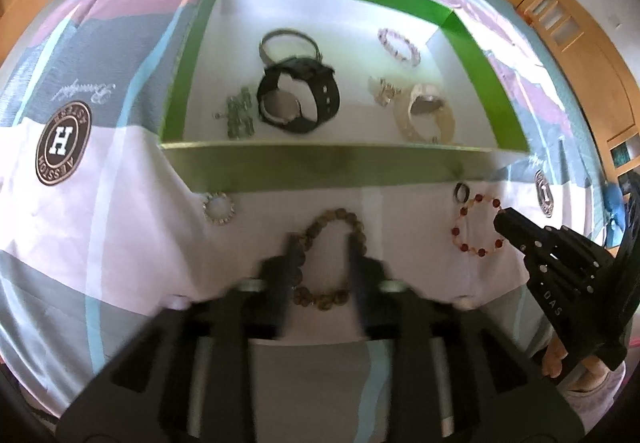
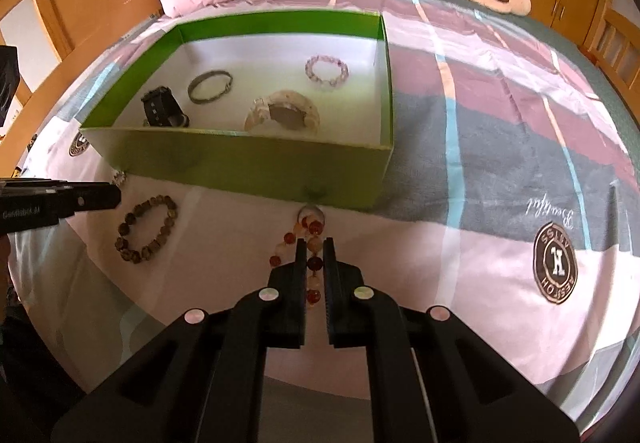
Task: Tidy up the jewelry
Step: 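Grasp the wooden bead bracelet with the left gripper while the right gripper grasps the red-bead bracelet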
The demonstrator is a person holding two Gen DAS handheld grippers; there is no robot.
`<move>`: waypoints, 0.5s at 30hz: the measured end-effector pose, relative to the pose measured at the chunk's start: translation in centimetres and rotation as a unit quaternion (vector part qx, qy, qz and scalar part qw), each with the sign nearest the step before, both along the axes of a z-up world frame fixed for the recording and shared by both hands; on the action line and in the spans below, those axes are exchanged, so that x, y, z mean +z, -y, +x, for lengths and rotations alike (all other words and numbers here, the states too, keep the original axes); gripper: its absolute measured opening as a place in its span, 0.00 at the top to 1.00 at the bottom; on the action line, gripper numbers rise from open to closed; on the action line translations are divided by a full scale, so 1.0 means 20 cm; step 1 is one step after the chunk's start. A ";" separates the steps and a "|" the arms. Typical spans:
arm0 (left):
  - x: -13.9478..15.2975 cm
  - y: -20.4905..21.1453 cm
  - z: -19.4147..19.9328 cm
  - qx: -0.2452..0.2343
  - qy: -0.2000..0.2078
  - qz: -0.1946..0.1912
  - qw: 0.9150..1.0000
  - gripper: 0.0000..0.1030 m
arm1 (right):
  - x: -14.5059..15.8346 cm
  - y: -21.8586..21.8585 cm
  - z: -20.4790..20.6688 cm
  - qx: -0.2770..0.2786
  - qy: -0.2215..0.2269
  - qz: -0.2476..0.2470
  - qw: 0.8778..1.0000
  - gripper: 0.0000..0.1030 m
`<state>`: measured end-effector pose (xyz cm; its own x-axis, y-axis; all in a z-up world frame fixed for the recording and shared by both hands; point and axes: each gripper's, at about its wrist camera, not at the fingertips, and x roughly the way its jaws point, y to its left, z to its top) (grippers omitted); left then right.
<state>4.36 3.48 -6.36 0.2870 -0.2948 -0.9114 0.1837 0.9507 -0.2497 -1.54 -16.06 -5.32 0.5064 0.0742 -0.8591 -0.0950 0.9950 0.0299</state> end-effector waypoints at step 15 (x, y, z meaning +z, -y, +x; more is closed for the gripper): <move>-0.16 0.14 -0.02 -0.027 -0.003 0.115 0.993 0.79 | -0.07 -0.03 -0.01 0.008 -0.024 -0.010 1.000 0.93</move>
